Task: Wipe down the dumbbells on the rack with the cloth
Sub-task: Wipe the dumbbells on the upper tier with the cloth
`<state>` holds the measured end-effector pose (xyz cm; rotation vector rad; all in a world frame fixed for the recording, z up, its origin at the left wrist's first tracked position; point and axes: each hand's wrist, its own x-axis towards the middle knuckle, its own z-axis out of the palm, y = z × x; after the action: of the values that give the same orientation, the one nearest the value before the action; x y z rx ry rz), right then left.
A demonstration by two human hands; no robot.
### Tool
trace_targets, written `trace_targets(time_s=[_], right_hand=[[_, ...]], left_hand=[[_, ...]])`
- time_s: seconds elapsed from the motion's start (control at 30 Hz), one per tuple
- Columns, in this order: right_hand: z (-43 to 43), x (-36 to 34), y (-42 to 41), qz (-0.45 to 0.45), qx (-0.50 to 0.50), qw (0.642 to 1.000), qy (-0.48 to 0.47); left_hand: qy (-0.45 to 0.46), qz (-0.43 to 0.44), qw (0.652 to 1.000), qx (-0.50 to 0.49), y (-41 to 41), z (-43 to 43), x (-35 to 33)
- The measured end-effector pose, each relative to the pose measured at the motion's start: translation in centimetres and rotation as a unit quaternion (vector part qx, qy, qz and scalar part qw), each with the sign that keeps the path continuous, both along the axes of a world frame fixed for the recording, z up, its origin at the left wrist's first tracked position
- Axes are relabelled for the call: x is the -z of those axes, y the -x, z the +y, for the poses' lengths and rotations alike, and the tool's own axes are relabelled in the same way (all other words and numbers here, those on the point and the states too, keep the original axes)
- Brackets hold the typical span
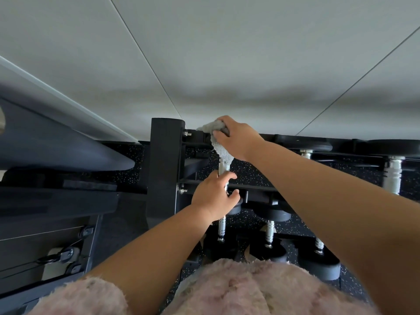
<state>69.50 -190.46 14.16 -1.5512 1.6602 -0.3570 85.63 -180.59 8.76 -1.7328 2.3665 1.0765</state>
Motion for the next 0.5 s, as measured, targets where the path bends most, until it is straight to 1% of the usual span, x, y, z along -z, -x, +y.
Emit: trace_targets(time_s=[0.1,0.2,0.3,0.37,0.43,0.5], right_hand=[[-0.6,0.6,1.1,-0.041,0.048,0.996,-0.059],[0.0,1.0,1.6,-0.045,0.11,0.991,-0.056],[2.3,1.0,0.8,-0.028,0.188,0.982,-0.011],[4.0,0.9,0.1,-0.04,0.217,0.975,0.032],[5.1,0.7,-0.4,-0.052,0.219,0.972,0.067],[5.0,0.8,-0.6,-0.045,0.194,0.976,0.09]], left_hand=[[0.001,0.0,1.0,0.0,0.1,0.1,0.0],[0.002,0.001,1.0,0.001,0.1,0.2,0.1],[0.002,0.0,1.0,0.002,-0.1,0.1,0.2],[0.004,0.002,1.0,0.002,-0.2,0.1,0.3],[0.007,0.008,1.0,0.002,-0.2,0.0,0.4],[0.009,0.012,1.0,0.003,-0.3,0.0,0.4]])
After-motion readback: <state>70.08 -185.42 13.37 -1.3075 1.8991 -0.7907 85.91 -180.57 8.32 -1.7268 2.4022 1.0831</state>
